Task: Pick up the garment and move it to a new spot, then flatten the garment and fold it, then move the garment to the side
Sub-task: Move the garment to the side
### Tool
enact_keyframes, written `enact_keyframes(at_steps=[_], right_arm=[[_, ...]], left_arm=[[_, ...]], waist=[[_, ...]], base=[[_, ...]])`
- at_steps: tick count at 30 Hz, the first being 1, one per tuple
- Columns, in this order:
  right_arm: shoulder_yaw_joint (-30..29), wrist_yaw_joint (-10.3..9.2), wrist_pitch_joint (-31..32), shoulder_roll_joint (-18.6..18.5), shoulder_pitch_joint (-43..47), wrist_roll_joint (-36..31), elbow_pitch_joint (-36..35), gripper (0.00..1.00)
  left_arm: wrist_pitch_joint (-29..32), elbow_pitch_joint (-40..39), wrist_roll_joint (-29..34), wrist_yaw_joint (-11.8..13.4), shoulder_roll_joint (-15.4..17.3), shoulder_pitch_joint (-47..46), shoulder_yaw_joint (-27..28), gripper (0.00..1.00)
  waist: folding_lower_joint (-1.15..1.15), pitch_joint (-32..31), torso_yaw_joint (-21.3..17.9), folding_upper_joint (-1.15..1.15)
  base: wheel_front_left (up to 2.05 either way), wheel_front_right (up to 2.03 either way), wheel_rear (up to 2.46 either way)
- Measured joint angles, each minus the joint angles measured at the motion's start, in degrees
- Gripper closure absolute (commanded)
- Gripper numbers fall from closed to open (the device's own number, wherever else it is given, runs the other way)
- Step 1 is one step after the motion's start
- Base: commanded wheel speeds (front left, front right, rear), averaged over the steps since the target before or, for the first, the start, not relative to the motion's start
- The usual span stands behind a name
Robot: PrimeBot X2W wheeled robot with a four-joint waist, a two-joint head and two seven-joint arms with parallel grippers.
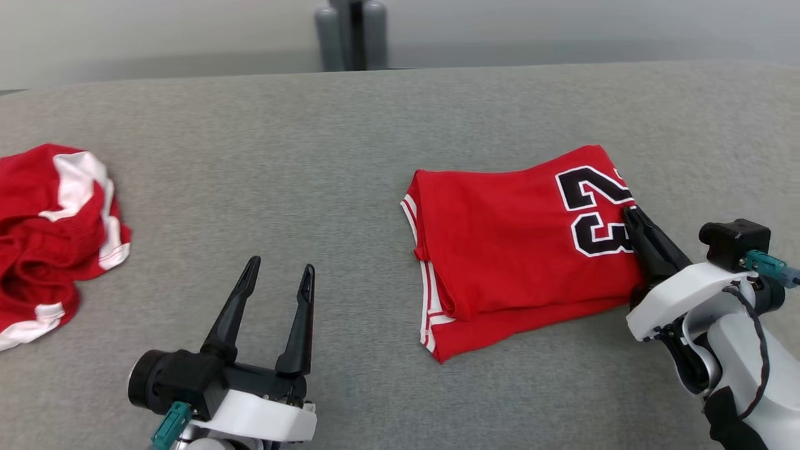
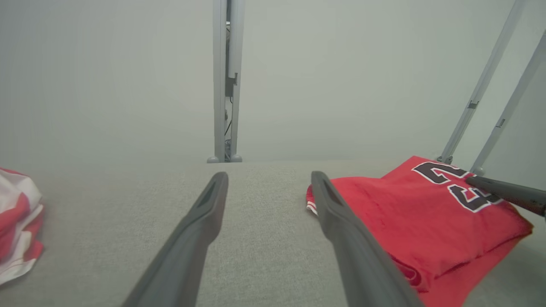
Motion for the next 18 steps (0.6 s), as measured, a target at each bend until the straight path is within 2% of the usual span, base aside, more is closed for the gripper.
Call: enact_keyframes(at_steps=[8, 18], right_arm=[[-4.4, 0.00, 0.0, 3.1, 1.8, -5.2, -3.5, 1.00], [-7.0, 0.00, 0.0, 5.4, 2.7, -7.2, -5.5, 1.00]], left_arm=[[0.0, -0.5, 2.0, -1.5, 0.0, -1.8, 0.7, 0.00], [0.0, -0.3, 4.1, -3.0, 0.1, -3.2, 1.1, 0.00]], waist=[[0.00, 1.5, -5.8, 0.00], [0.00, 3.3, -12.8, 0.00]], base=[[0.00, 0.00, 0.00], [0.00, 0.00, 0.00]])
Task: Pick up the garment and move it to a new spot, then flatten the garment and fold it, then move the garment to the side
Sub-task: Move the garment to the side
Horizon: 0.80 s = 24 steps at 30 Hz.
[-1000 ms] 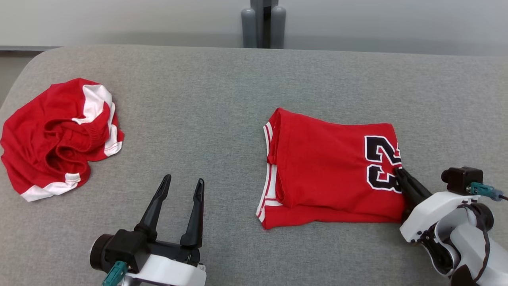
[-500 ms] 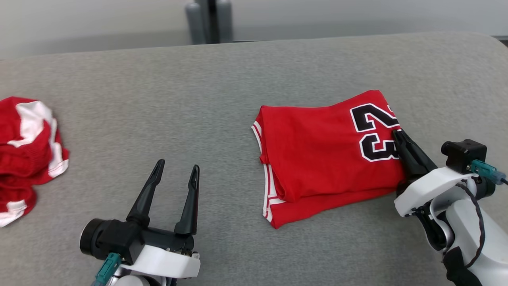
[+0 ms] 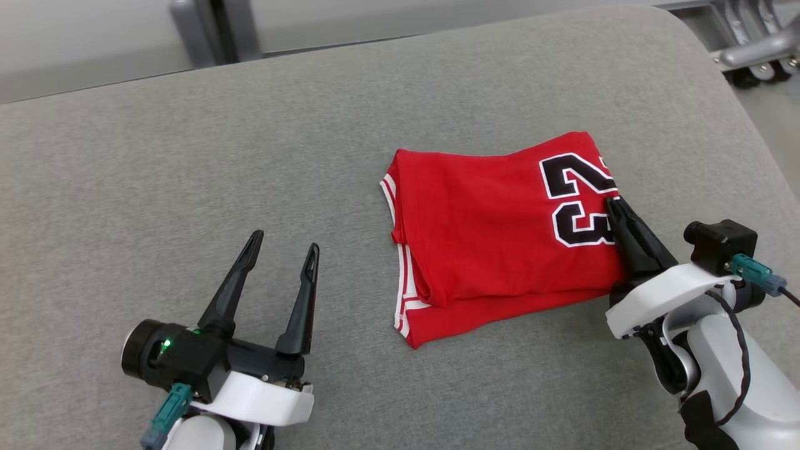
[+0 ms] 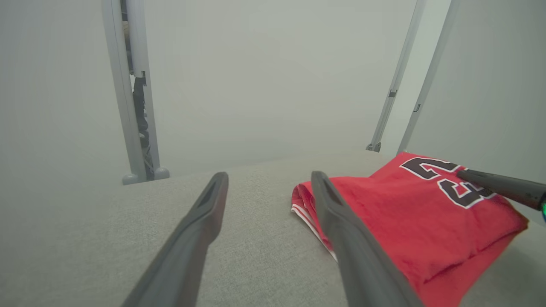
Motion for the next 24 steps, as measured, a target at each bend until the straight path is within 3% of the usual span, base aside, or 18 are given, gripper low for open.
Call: enact_keyframes(at_steps=[9, 24], right_arm=[[-1.4, 0.00, 0.0, -1.7, -5.1, -3.3, -0.1, 1.00], [-18.7, 0.00, 0.0, -6.7, -20.6, -14.1, 2.3, 1.00]], left_arm=[[0.0, -0.8, 1.1, -0.9, 0.0, -4.3, -0.8, 0.00], [0.4, -9.0, 3.8, -1.7, 1.9, -16.0, -2.0, 0.00]], waist=[[0.00, 4.2, -0.7, 0.00], [0.00, 17.6, 2.3, 0.00]], base=[[0.00, 0.00, 0.00], [0.00, 0.00, 0.00]])
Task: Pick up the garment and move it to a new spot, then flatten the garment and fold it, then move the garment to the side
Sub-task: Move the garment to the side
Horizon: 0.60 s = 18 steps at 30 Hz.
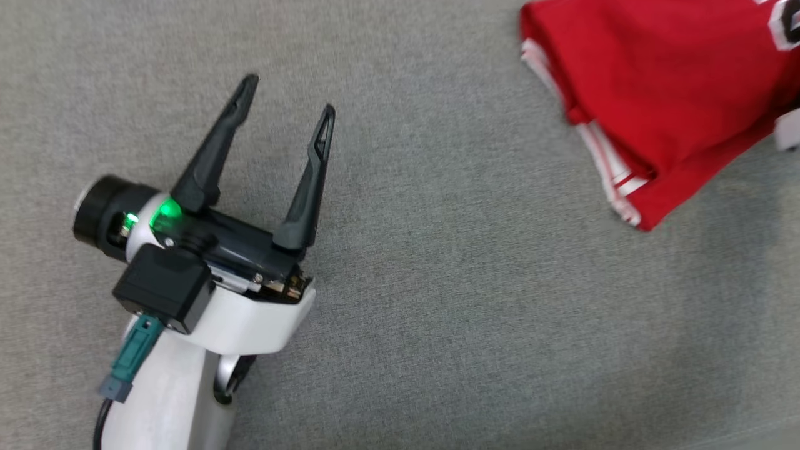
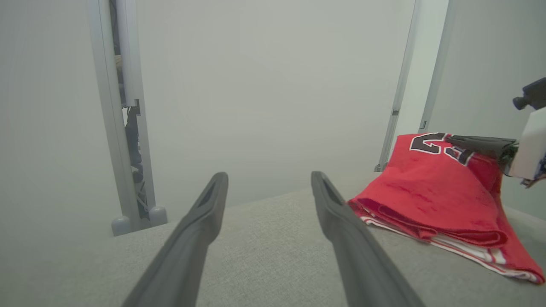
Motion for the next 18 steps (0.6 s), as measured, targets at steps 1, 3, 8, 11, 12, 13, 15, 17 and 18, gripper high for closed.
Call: enact_keyframes(at_steps=[1, 3, 8, 11, 12, 13, 15, 17, 18], right_arm=[[-1.5, 0.00, 0.0, -0.2, -0.7, -1.0, 0.0, 1.00], [-2.8, 0.00, 0.0, -0.3, -1.2, -2.4, 0.0, 1.00], [-10.0, 0.00, 0.0, -0.7, -3.0, -7.9, -0.3, 1.00], [-13.3, 0.00, 0.0, -0.5, -3.5, -11.2, -0.5, 1.00], [-13.8, 0.00, 0.0, -0.3, -3.6, -12.1, -0.8, 1.00], [-14.4, 0.00, 0.0, 0.0, -3.7, -12.8, -1.2, 1.00], [-13.7, 0.01, 0.0, 0.3, -3.9, -14.0, -2.0, 1.00], [-13.6, 0.01, 0.0, 0.6, -4.0, -15.1, -2.8, 1.00], [-13.6, 0.01, 0.0, 0.5, -4.0, -15.7, -2.9, 1.00]], left_arm=[[0.2, -0.5, 0.2, -0.1, 0.3, -0.7, 0.0, 0.00], [0.3, -1.1, 0.3, -0.2, 0.5, -1.4, 0.0, 0.00], [1.5, -2.9, 0.4, -0.3, 1.6, -3.6, 0.5, 0.00], [1.9, -3.7, 0.4, -0.3, 1.8, -4.3, 0.5, 0.00], [2.0, -3.8, 0.4, -0.3, 1.9, -4.3, 0.5, 0.00], [2.2, -3.9, 0.4, -0.2, 2.0, -4.3, 0.5, 0.00], [2.3, -3.9, 0.4, -0.2, 2.2, -4.4, 0.4, 0.00], [2.5, -4.0, 0.4, -0.2, 2.4, -4.4, 0.3, 0.00], [2.5, -4.0, 0.4, -0.2, 2.5, -4.4, 0.2, 0.00]], waist=[[0.00, 0.9, 0.0, 0.00], [0.00, 1.8, 0.0, 0.00], [0.00, 5.1, -0.5, 0.00], [0.00, 6.1, -1.2, 0.00], [0.00, 6.4, -1.5, 0.00], [0.00, 6.7, -1.7, 0.00], [0.00, 7.1, -2.2, 0.00], [0.00, 7.5, -2.6, 0.00], [0.00, 7.7, -2.7, 0.00]], base=[[0.00, 0.00, 0.00], [0.00, 0.00, 0.00], [0.00, 0.00, 0.00], [0.00, 0.00, 0.00], [0.00, 0.00, 0.00], [0.00, 0.00, 0.00], [0.00, 0.00, 0.00], [0.00, 0.00, 0.00], [0.00, 0.00, 0.00]])
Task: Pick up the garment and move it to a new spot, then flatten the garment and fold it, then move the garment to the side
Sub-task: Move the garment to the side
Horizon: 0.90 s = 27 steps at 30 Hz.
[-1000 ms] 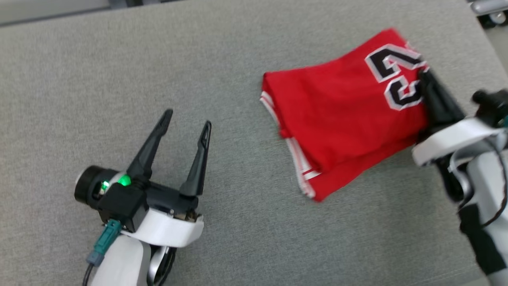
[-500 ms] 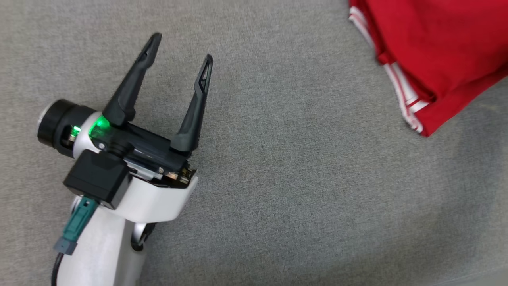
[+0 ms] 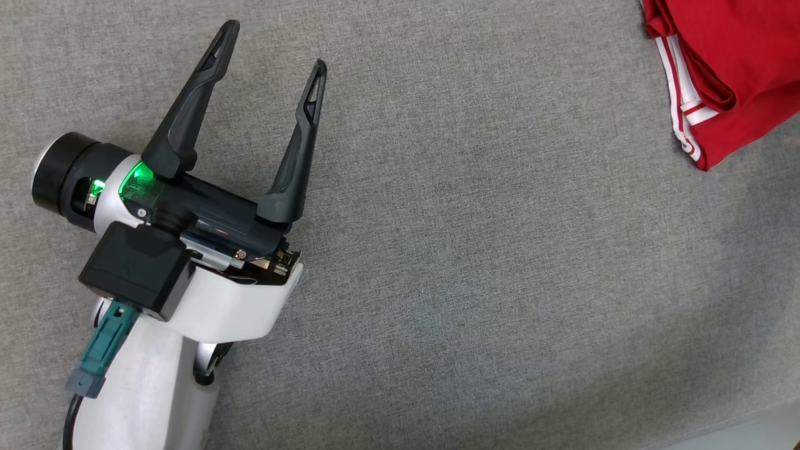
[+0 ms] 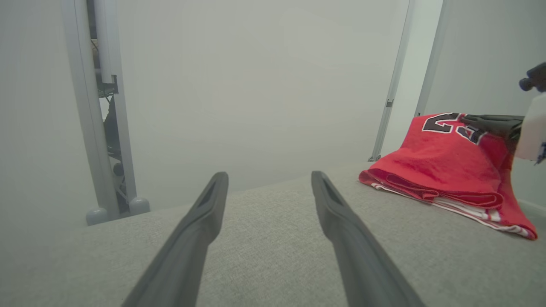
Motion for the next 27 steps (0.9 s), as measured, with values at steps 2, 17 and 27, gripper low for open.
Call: enact_keyframes(at_steps=[2, 17, 27], right_arm=[[-0.1, 0.00, 0.0, 0.0, 0.0, -0.9, 0.0, 1.00], [-9.2, 0.00, 0.0, 1.1, 1.6, -19.9, -1.4, 1.00], [-11.3, 0.00, 0.0, 5.0, 3.1, -25.6, -2.2, 0.00]], left_arm=[[0.1, 0.0, 0.0, 0.0, 0.0, -0.3, -0.3, 0.00], [-1.4, 1.6, -1.4, 1.1, -0.4, 1.5, -0.9, 0.00], [-1.9, 2.6, -2.6, 1.7, -0.9, 2.6, -1.5, 0.00]], waist=[[0.00, 0.3, 0.0, 0.00], [0.00, -3.4, 3.2, 0.00], [0.00, -5.6, 4.9, 0.00]], base=[[0.00, 0.00, 0.00], [0.00, 0.00, 0.00], [0.00, 0.00, 0.00]])
